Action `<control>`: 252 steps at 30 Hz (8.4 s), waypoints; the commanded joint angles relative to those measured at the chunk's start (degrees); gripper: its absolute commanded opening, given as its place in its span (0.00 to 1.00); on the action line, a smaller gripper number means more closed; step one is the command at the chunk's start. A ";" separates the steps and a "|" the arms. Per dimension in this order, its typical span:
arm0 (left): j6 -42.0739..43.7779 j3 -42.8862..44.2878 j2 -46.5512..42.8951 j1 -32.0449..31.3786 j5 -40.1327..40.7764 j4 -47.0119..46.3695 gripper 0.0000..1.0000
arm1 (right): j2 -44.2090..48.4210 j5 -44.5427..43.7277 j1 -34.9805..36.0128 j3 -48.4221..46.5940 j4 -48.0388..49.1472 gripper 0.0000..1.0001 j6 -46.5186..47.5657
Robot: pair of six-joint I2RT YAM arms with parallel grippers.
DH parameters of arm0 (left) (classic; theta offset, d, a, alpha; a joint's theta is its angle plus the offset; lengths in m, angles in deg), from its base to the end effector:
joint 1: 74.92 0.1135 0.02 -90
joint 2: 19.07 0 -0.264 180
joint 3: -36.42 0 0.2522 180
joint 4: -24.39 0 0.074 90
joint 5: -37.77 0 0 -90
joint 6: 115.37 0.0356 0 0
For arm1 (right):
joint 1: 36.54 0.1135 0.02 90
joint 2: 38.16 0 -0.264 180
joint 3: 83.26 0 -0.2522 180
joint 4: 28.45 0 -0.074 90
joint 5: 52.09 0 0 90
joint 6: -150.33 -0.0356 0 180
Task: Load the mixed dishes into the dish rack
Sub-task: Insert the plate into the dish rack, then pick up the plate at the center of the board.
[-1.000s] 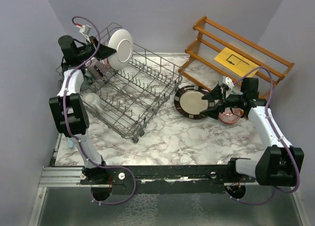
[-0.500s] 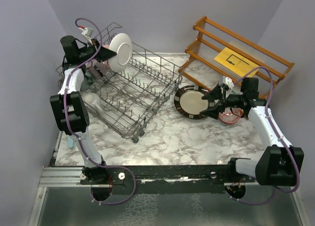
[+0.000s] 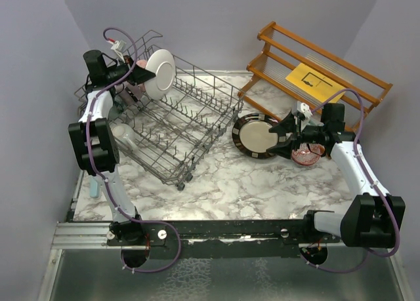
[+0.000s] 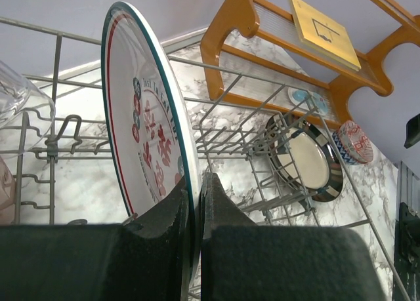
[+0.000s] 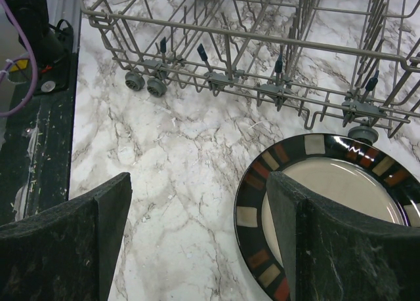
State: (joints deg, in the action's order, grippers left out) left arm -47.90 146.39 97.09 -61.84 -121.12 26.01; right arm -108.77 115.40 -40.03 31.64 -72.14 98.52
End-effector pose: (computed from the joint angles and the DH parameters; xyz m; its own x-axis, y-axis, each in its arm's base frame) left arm 0.4684 0.0747 0.3115 -0.4360 -0.2430 -0.8665 0.7055 0.5055 -0.4967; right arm 0.2385 0.0203 0.2765 -0.2084 -0.1215 -0.9705 -0.9572 0.2289 0.1769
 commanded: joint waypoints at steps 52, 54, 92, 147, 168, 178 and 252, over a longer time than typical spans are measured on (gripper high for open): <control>-16.59 -2.53 1.25 -0.26 -10.27 -27.28 0.00 | 0.21 1.32 -0.38 0.53 0.84 0.83 0.65; -16.42 -2.81 1.43 -0.33 -10.28 -27.36 0.00 | 0.22 1.34 -0.38 0.53 0.84 0.83 0.65; 28.16 9.41 2.74 -5.33 5.36 27.56 0.35 | 0.47 1.41 -0.38 0.52 0.71 0.83 0.92; -22.74 -62.04 -71.22 -28.85 35.16 -13.71 0.89 | 1.56 4.15 -0.38 4.14 -8.06 0.84 22.60; -14.83 -64.50 -68.59 -57.41 56.78 -15.54 0.89 | 0.09 -5.88 -0.29 6.10 -8.98 1.00 43.67; -15.21 -68.16 -68.59 -58.79 60.42 -21.36 0.89 | -2.37 -13.78 2.17 9.13 -3.00 1.00 49.12; 1.50 -63.11 -62.47 -58.79 53.53 -18.10 0.91 | -1.49 -34.09 15.26 -11.90 -6.56 0.01 27.17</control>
State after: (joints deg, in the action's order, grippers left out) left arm -50.59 80.99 34.14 -120.42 -64.97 7.13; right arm -110.65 79.03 -24.92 26.25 -78.96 126.39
